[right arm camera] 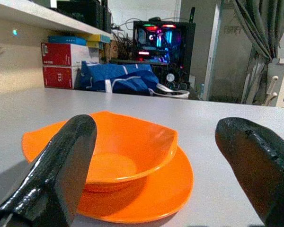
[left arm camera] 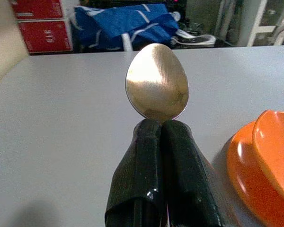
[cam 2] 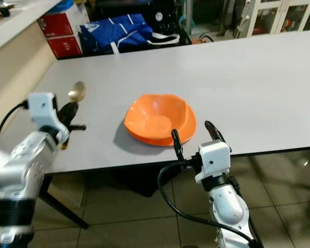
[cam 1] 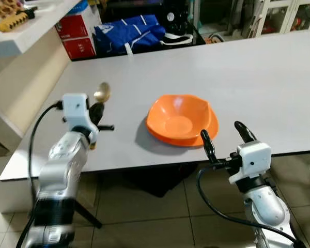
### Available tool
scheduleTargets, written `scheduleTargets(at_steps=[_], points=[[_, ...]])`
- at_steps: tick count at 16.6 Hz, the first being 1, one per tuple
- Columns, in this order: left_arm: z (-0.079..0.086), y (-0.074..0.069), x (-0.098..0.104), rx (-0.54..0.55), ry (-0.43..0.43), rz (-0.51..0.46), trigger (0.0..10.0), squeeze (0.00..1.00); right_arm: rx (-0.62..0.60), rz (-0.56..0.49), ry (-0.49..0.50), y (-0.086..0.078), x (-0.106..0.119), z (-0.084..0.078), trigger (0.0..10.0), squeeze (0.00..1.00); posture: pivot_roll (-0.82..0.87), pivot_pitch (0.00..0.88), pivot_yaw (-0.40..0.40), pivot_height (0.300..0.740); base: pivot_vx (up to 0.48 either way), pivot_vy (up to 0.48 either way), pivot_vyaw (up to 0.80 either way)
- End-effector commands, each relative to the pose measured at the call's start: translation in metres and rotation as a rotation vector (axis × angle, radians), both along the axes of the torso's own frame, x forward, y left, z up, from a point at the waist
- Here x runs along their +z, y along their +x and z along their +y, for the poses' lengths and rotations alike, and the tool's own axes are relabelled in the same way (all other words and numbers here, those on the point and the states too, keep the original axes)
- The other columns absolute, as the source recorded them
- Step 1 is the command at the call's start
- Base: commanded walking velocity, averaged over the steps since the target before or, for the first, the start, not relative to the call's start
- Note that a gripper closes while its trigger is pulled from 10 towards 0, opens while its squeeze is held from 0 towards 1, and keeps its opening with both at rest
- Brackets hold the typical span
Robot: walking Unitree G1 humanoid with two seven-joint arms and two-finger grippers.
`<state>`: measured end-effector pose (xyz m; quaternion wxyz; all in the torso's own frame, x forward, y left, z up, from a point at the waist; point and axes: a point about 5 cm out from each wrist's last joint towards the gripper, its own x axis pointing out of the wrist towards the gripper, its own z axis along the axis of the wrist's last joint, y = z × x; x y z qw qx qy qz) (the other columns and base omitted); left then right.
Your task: Setting the table
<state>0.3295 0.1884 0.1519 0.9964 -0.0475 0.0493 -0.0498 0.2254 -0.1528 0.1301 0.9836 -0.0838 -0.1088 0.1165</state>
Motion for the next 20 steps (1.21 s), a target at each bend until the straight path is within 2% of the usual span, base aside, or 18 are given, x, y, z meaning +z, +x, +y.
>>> scheduleTargets(at_steps=[1,2,6,8,10,12,13,15,20], points=[[0.002,0.011,0.002,0.002,0.008,-0.002,0.0,0.00,0.010,-0.026,0.002,0.000,0.008,0.006,10.0,0.00,-0.23,0.003,0.163,0.740,0.000,0.000,0.00],[0.002,0.013,0.002,0.003,0.002,-0.001,0.0,0.00,0.010,-0.025,0.003,0.000,0.008,0.006,10.0,0.00,-0.23,0.006,0.163,0.740,0.000,0.000,0.00],[0.005,0.047,0.010,0.041,-0.046,0.011,0.0,0.00,-0.003,-0.023,-0.020,-0.010,0.011,0.000,10.0,0.00,-0.30,0.056,0.162,0.740,0.000,0.000,0.00],[0.001,0.055,0.002,0.049,-0.075,0.056,0.0,0.00,-0.022,-0.010,-0.049,-0.018,0.014,-0.009,10.0,0.00,-0.34,0.088,0.153,0.740,0.000,0.000,0.00],[-0.008,0.054,-0.015,0.048,-0.127,0.125,0.0,0.00,-0.034,0.000,-0.066,-0.025,0.017,-0.014,10.0,0.00,-0.36,0.107,0.146,0.740,0.000,0.000,0.00],[-0.024,0.051,-0.036,0.025,-0.188,0.206,0.0,0.00,-0.040,0.007,-0.084,-0.030,0.020,-0.018,10.0,0.00,-0.38,0.129,0.138,0.740,0.000,0.000,0.00],[-0.031,0.048,-0.044,0.016,-0.192,0.235,0.0,0.00,-0.044,0.010,-0.090,-0.033,0.022,-0.020,10.0,0.00,-0.40,0.142,0.132,0.740,0.000,0.000,0.00],[-0.034,0.046,-0.053,0.017,-0.191,0.266,0.0,0.00,-0.047,0.017,-0.098,-0.036,0.025,-0.022,10.0,0.00,-0.41,0.155,0.128,0.740,0.000,0.000,0.00],[-0.028,0.040,-0.066,0.073,-0.139,0.305,0.0,0.00,-0.042,0.047,-0.110,-0.040,0.026,-0.025,10.0,0.00,-0.40,0.168,0.120,0.740,0.000,0.000,0.00]])
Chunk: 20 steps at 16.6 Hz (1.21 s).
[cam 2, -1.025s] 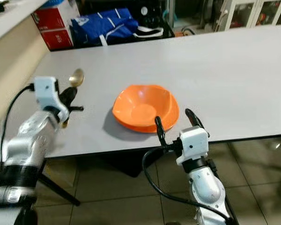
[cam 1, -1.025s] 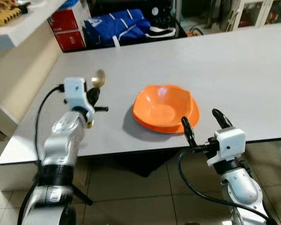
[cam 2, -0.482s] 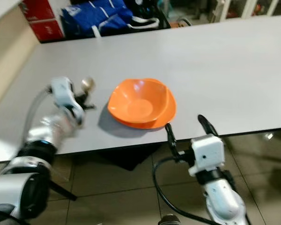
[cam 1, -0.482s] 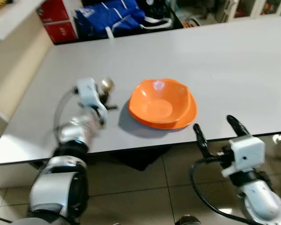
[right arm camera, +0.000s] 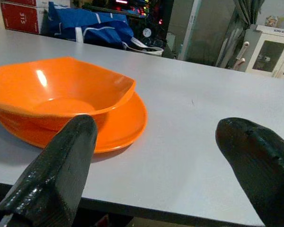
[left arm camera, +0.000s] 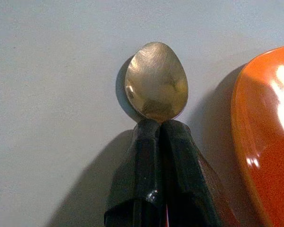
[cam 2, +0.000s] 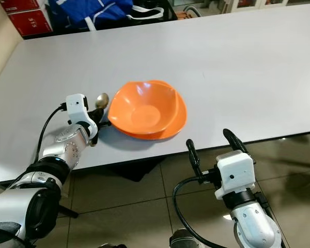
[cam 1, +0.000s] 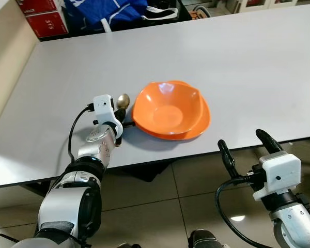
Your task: Setting the table
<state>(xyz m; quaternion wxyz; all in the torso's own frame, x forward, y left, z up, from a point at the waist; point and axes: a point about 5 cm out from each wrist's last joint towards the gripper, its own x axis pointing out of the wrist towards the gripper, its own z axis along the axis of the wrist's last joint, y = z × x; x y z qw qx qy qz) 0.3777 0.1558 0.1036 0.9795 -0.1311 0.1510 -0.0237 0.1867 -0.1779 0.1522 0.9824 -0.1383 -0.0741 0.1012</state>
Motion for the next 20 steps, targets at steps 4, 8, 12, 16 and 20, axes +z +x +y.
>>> scheduleTargets(at_steps=[4,8,12,16,20], points=[[0.005,-0.010,-0.020,0.031,0.031,0.093,0.0,0.00,0.016,0.005,0.005,0.001,0.002,0.002,10.0,0.00,-0.39,0.168,0.125,0.740,0.000,0.000,0.00],[0.012,-0.014,-0.026,0.070,0.026,0.085,0.0,0.00,0.021,0.010,0.013,0.004,0.002,0.006,10.0,0.00,-0.37,0.164,0.123,0.740,0.000,0.000,0.00],[0.007,-0.023,-0.038,0.075,0.028,0.111,0.0,0.00,0.029,0.009,0.015,0.007,0.002,0.007,10.0,0.00,-0.36,0.162,0.125,0.740,0.000,0.000,0.00],[0.006,-0.031,-0.048,0.089,0.037,0.156,10.0,0.00,0.027,0.035,0.017,0.017,-0.013,0.007,10.0,0.00,-0.35,0.159,0.126,0.740,0.000,0.000,0.00],[0.006,-0.038,-0.055,0.088,0.055,0.188,10.0,1.00,0.029,0.052,0.017,0.025,-0.025,0.007,10.0,0.00,-0.35,0.155,0.128,0.740,0.000,0.000,0.00]])
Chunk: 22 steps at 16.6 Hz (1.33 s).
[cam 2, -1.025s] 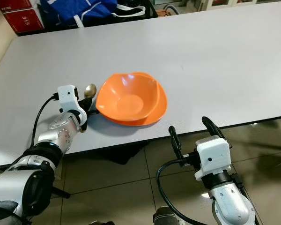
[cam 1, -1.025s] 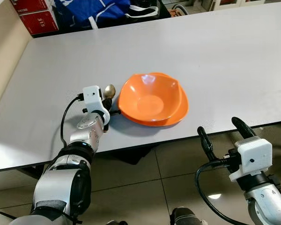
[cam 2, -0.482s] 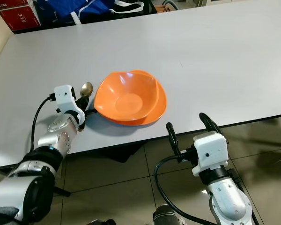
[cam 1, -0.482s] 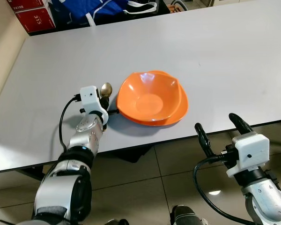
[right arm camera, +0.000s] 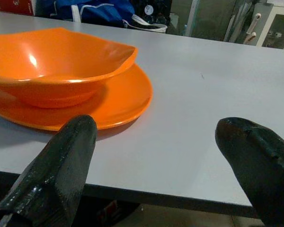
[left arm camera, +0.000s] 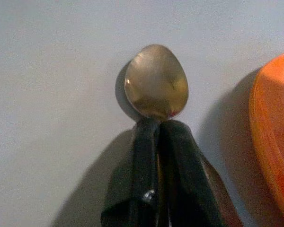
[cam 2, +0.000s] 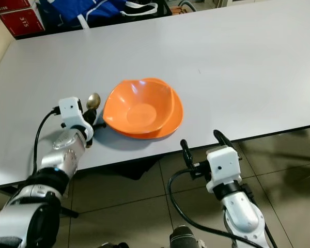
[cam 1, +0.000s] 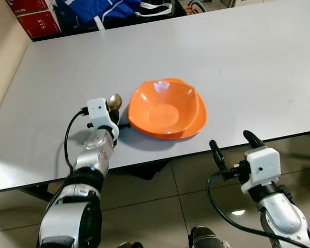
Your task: Setting the table
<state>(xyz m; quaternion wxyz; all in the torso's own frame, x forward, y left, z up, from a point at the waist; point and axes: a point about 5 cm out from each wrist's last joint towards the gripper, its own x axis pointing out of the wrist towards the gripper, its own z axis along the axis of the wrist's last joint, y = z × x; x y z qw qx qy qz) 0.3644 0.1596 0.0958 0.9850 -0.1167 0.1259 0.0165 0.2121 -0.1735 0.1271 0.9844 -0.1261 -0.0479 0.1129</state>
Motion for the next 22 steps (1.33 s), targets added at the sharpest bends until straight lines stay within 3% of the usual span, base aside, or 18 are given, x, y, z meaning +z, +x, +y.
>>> scheduleTargets(at_steps=[1,9,17,19,22], points=[[0.002,-0.025,-0.048,0.011,0.004,0.237,10.0,1.00,0.013,-0.007,0.000,0.001,0.001,0.003,10.0,0.00,-0.34,0.154,0.128,0.740,0.000,0.000,0.00],[-0.001,-0.031,-0.050,-0.010,0.014,0.266,10.0,1.00,0.025,-0.034,-0.002,0.005,0.003,0.005,10.0,0.00,-0.34,0.148,0.128,0.740,0.000,0.000,0.00],[-0.007,-0.044,-0.024,-0.012,0.000,0.196,10.0,1.00,0.015,-0.040,-0.007,-0.007,0.001,0.000,10.0,0.00,-0.33,0.138,0.131,0.740,0.000,0.000,0.00],[-0.009,-0.048,-0.025,-0.022,-0.003,0.204,10.0,1.00,0.011,-0.028,-0.008,-0.006,-0.007,-0.003,10.0,0.00,-0.32,0.136,0.133,0.740,0.000,0.000,0.00],[-0.015,-0.066,-0.025,-0.045,-0.013,0.244,10.0,1.00,0.000,0.008,-0.011,0.006,-0.032,-0.003,10.0,0.00,-0.32,0.134,0.133,0.740,0.000,0.000,0.00]])
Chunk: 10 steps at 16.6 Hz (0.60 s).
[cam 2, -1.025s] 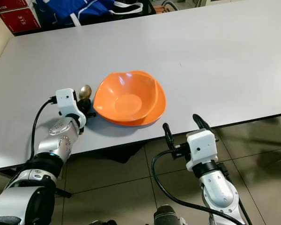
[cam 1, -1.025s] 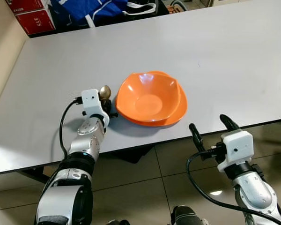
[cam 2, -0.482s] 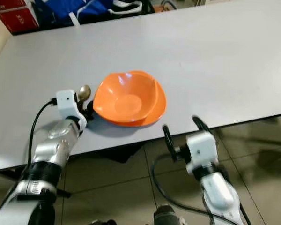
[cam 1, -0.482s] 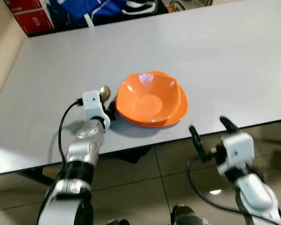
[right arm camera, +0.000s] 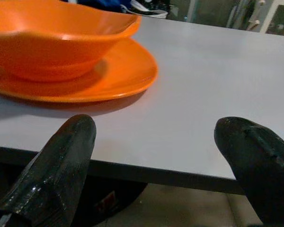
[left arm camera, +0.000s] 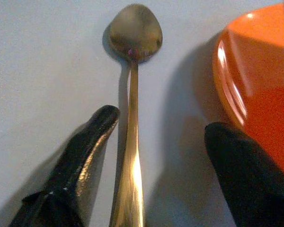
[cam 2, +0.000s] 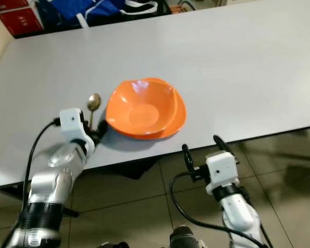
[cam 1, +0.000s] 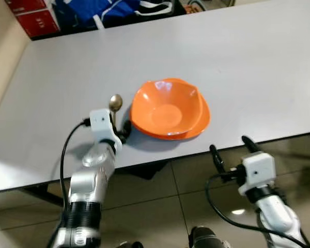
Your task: Setting the table
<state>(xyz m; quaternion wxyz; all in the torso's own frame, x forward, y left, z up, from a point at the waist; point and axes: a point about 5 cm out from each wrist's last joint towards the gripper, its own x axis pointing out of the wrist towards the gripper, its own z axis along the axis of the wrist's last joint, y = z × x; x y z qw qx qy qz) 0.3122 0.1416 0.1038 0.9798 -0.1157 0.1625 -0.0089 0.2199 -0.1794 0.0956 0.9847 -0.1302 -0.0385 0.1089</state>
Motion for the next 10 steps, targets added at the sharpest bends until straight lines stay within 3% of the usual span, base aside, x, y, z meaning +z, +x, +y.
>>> scheduleTargets(at_steps=[1,4,6,7,8,10], points=[[0.003,-0.018,-0.030,0.011,0.001,0.179,10.0,1.00,0.009,0.000,-0.002,0.000,-0.007,0.005,10.0,0.00,-0.32,0.133,0.133,0.740,0.000,0.000,0.00],[0.003,-0.024,-0.025,0.001,0.009,0.169,10.0,1.00,0.008,0.027,-0.004,-0.003,-0.026,0.010,10.0,0.00,-0.31,0.127,0.131,0.740,0.000,0.000,0.00],[0.003,-0.030,-0.014,-0.013,0.058,0.132,10.0,1.00,0.013,0.051,-0.004,-0.012,-0.050,0.023,10.0,0.00,-0.30,0.120,0.131,0.740,0.000,0.000,0.00],[0.004,-0.031,-0.007,-0.020,0.099,0.096,10.0,0.00,0.019,0.048,-0.002,-0.014,-0.055,0.030,10.0,0.00,-0.30,0.115,0.131,0.740,0.000,0.000,0.00],[0.007,-0.033,0.008,-0.022,0.150,-0.001,10.0,0.00,0.018,0.015,0.005,-0.012,-0.050,0.036,10.0,0.00,-0.30,0.105,0.132,0.740,0.000,0.000,0.00],[0.006,-0.036,0.026,-0.024,0.122,-0.147,10.0,0.00,0.015,-0.026,0.014,-0.008,-0.044,0.040,10.0,0.00,-0.29,0.089,0.129,0.740,0.000,0.000,0.00]])
